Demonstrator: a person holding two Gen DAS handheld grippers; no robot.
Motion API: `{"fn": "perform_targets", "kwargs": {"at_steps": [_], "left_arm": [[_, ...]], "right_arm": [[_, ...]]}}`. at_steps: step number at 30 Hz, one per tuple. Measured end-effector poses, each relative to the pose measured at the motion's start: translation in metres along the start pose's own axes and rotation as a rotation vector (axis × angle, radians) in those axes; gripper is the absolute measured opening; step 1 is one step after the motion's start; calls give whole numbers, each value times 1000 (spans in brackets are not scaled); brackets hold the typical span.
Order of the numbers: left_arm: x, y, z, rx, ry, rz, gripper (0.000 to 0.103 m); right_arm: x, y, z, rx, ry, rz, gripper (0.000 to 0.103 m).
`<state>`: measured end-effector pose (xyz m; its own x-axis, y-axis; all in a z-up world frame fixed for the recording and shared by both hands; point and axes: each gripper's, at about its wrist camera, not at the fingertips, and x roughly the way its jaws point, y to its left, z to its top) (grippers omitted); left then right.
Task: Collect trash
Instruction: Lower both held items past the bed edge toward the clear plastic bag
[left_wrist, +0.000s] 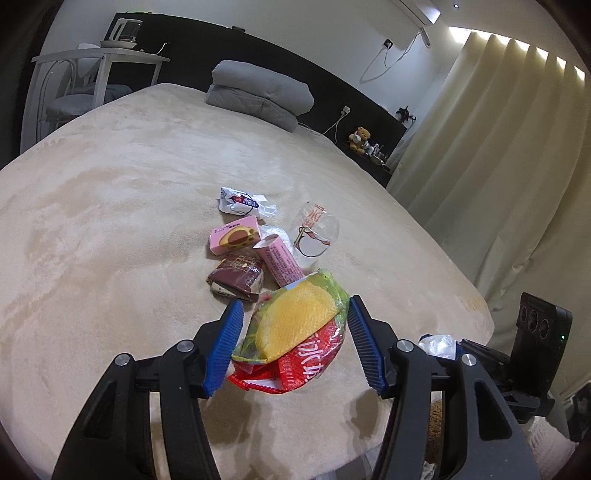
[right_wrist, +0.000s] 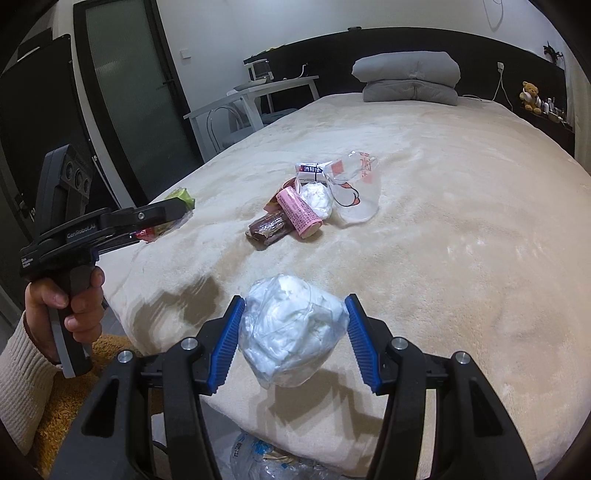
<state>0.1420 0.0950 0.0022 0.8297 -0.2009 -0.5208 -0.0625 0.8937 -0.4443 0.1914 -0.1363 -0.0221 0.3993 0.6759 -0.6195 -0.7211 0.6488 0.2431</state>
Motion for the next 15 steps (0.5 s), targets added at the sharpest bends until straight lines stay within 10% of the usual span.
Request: {"fn": "perform_targets", "kwargs": {"at_steps": [15], "left_arm": [[-47, -43, -59, 22, -42, -65, 57]], "right_arm": [[-56, 13, -47, 89, -55, 30, 55]]}}
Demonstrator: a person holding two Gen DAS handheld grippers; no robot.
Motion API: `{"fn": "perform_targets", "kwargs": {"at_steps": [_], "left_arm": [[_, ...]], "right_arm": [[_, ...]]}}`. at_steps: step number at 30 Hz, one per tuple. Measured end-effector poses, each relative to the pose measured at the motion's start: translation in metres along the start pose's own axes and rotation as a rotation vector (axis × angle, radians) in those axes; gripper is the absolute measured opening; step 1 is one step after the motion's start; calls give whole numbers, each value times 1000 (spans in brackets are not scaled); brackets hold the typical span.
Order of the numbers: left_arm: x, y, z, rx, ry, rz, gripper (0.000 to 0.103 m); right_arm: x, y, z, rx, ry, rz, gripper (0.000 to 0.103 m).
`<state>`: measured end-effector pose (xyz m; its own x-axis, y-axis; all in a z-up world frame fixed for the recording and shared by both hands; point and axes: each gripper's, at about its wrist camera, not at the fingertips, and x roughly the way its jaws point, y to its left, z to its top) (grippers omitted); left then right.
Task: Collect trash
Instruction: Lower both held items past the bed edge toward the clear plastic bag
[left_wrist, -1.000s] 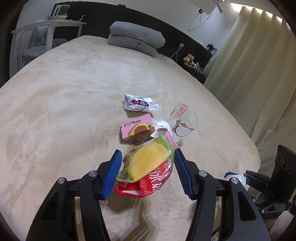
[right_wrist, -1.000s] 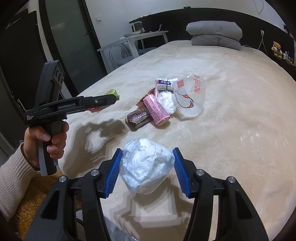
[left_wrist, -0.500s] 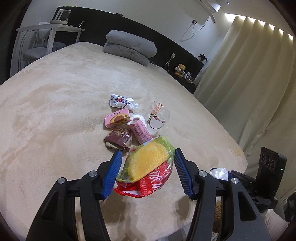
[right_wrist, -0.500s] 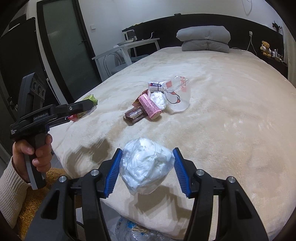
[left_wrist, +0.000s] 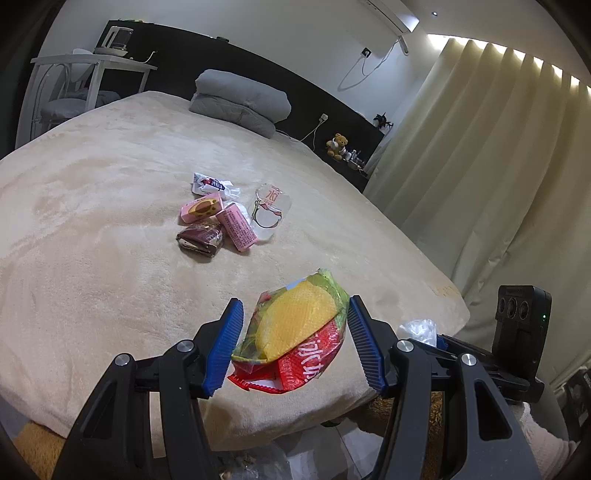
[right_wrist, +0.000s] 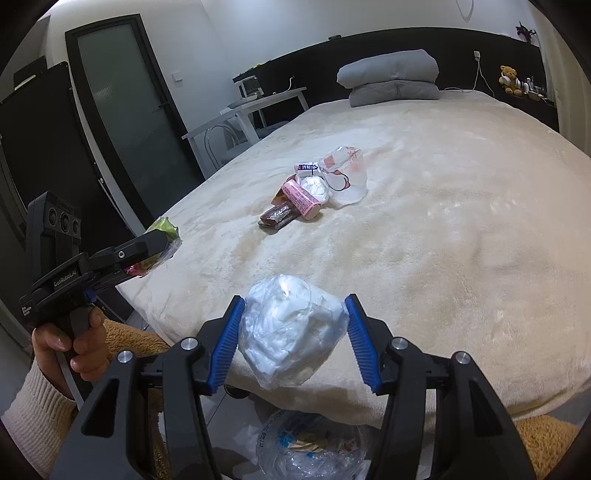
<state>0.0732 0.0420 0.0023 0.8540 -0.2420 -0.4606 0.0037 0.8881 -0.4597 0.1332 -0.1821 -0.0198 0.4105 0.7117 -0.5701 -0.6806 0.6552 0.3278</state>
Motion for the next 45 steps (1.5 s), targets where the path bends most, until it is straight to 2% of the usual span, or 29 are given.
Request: {"fn": "perform_targets", "kwargs": {"at_steps": [13, 22, 30, 45], "left_arm": [[-28, -26, -42, 19, -18, 4, 57], [-28, -35, -70, 12, 32, 9, 57], [-14, -22, -84, -79, 125, 27, 57], [32, 6, -120, -210, 393, 78, 57]], "right_arm": [[-21, 18, -32, 18, 15, 20, 55], [-15, 22, -49, 58, 85, 36, 55], [5, 22, -67, 73, 199, -3, 55], [49, -9, -94, 233, 445, -31, 55]]}}
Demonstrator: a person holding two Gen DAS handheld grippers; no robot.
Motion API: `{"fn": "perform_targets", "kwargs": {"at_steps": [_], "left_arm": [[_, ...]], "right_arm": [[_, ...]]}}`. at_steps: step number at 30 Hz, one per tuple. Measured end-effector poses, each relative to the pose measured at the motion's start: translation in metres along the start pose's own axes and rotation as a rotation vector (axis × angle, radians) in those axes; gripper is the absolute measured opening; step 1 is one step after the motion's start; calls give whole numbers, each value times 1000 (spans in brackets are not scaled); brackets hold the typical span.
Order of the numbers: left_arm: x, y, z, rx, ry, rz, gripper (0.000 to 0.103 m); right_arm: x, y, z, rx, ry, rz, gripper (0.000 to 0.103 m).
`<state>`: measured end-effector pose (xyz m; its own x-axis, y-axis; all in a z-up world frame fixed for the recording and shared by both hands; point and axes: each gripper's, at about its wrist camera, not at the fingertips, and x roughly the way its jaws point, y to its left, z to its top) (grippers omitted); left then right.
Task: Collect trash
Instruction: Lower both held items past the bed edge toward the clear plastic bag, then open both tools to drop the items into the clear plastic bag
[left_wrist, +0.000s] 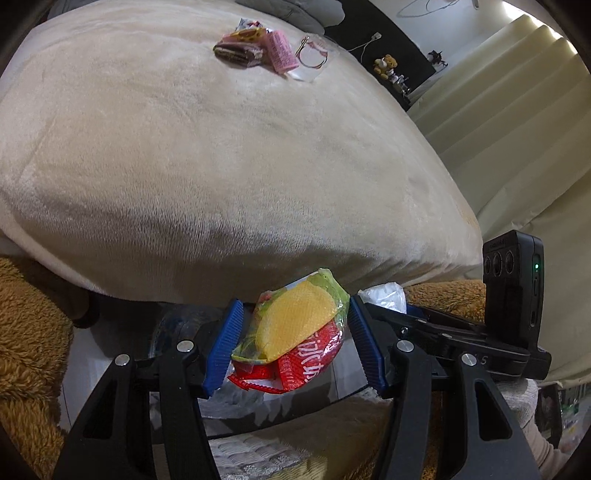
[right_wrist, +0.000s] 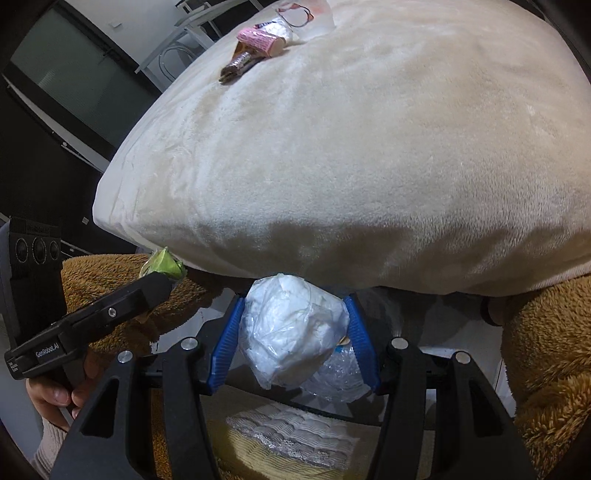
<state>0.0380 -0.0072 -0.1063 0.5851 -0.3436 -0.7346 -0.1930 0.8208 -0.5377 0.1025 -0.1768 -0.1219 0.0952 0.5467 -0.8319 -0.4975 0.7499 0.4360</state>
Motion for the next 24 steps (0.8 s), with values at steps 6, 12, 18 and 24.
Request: {"fn": "perform_targets", "kwargs": {"at_steps": [6, 12, 18, 24], "left_arm": [[22, 10, -7, -23, 99, 65, 57], [38, 18, -14, -36, 171, 89, 57], [58, 20, -20, -41, 245, 127, 57], [70, 24, -25, -50, 298, 153, 57]], "right_arm": [[14, -10, 0, 45, 55, -17, 55], [33, -15, -1, 64, 125, -40, 55], [49, -21, -5, 93, 183, -65, 55], [60, -22, 0, 125, 218, -73, 56]]}}
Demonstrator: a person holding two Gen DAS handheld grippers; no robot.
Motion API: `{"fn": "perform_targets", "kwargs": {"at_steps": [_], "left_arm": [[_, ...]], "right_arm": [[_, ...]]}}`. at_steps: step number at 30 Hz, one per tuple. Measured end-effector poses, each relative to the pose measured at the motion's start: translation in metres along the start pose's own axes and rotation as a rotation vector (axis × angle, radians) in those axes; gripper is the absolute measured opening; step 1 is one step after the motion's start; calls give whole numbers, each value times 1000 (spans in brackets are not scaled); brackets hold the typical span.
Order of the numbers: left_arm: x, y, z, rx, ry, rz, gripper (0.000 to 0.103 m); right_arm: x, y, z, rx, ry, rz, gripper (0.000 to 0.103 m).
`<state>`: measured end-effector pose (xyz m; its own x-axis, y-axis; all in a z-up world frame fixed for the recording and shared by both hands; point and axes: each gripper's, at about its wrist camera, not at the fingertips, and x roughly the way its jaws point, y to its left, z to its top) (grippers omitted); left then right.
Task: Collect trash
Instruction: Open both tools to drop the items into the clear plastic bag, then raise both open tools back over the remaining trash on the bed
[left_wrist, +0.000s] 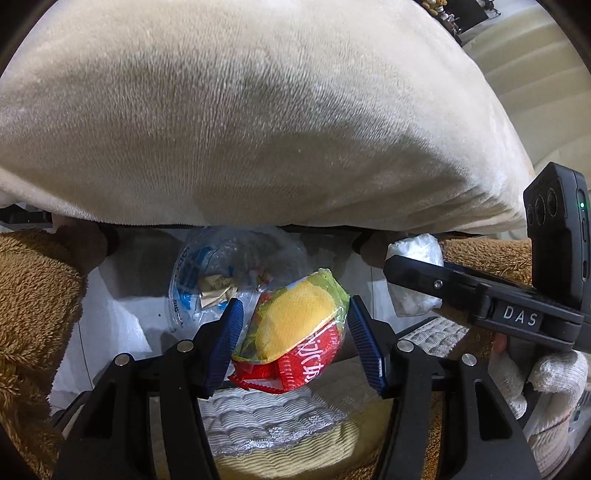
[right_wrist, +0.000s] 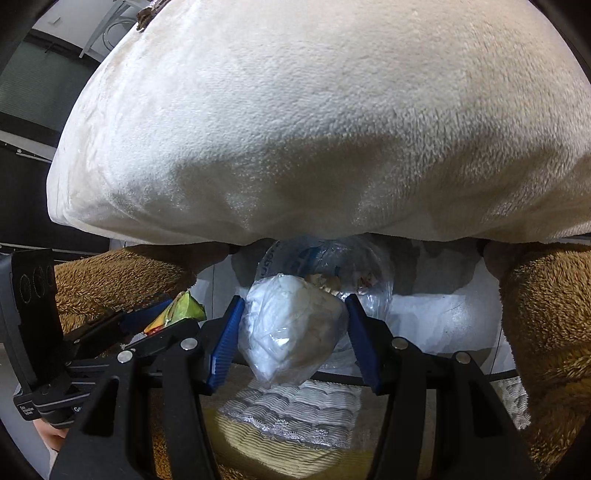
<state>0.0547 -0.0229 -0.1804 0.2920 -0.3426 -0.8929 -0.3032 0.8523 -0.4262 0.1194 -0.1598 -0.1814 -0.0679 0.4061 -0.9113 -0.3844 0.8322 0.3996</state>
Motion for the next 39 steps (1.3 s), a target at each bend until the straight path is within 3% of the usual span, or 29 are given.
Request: {"fn": "perform_targets", "kwargs": {"at_steps": [15, 16, 17, 19, 29, 39], "left_arm": [[20, -1, -3, -10, 93, 44, 58], [21, -1, -3, -11, 96, 45, 61], [23, 0, -3, -11, 99, 47, 71], [24, 0, -3, -10, 94, 60, 77], [16, -4, -1, 23, 56, 89, 77], [0, -11, 1, 72, -29, 95, 77]], "right_arm": [[9, -4, 2, 21, 26, -13, 57], [9, -4, 2, 25, 23, -17, 58], [9, -6, 2, 29, 21, -16, 62], [8, -8, 2, 34, 19, -11, 63], [2, -8, 3, 19, 0, -11, 63], [-17, -3, -4, -41, -73, -11, 63]]}}
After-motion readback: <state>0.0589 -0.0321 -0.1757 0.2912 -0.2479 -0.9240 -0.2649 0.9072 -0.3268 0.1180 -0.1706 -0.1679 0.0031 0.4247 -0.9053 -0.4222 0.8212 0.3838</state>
